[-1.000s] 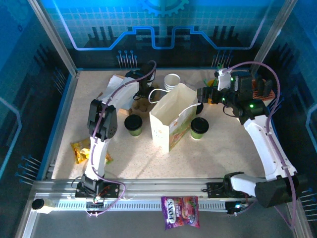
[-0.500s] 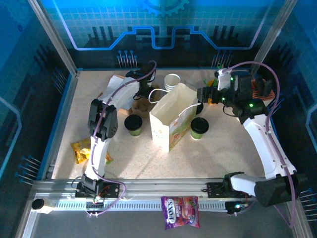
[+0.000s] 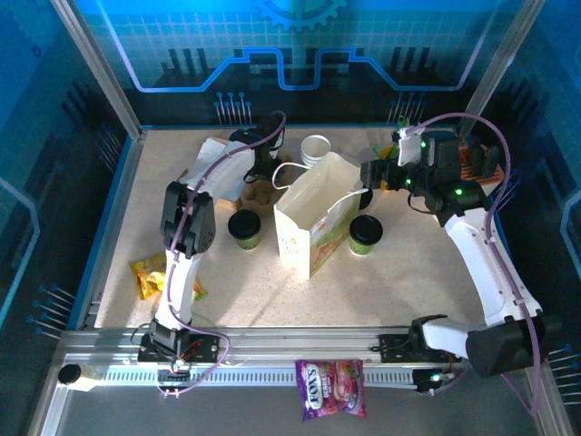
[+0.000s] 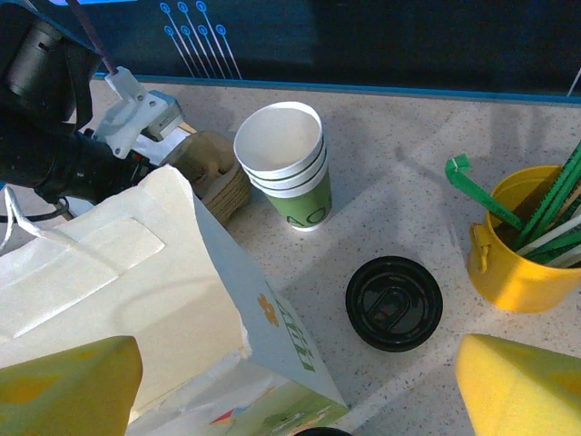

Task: Pack the takeout coffee

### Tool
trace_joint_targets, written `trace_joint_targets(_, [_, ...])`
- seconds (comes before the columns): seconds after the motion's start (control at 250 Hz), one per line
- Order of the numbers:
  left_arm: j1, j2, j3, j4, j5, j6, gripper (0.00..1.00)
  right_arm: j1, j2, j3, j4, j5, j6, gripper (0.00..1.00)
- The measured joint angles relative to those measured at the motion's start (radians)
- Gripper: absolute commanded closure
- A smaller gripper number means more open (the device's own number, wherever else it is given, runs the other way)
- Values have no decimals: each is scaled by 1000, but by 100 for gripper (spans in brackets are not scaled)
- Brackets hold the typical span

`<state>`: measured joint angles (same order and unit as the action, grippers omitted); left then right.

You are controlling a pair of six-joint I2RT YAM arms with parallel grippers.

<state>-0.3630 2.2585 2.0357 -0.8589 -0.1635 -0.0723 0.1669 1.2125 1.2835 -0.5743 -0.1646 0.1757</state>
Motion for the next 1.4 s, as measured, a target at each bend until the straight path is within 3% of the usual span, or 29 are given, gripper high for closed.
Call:
trace_joint_targets(0.376, [9, 0, 0, 0, 19, -3, 55, 0, 5, 0, 0, 0, 0, 10])
trace_joint_targets(0.959, [14, -1, 0, -1, 30, -3, 63, 0, 12, 0, 0, -1, 0, 9])
trace_joint_targets(1.399, [16, -2, 0, -10, 34, 2, 58, 0, 15, 0, 0, -4, 0, 9])
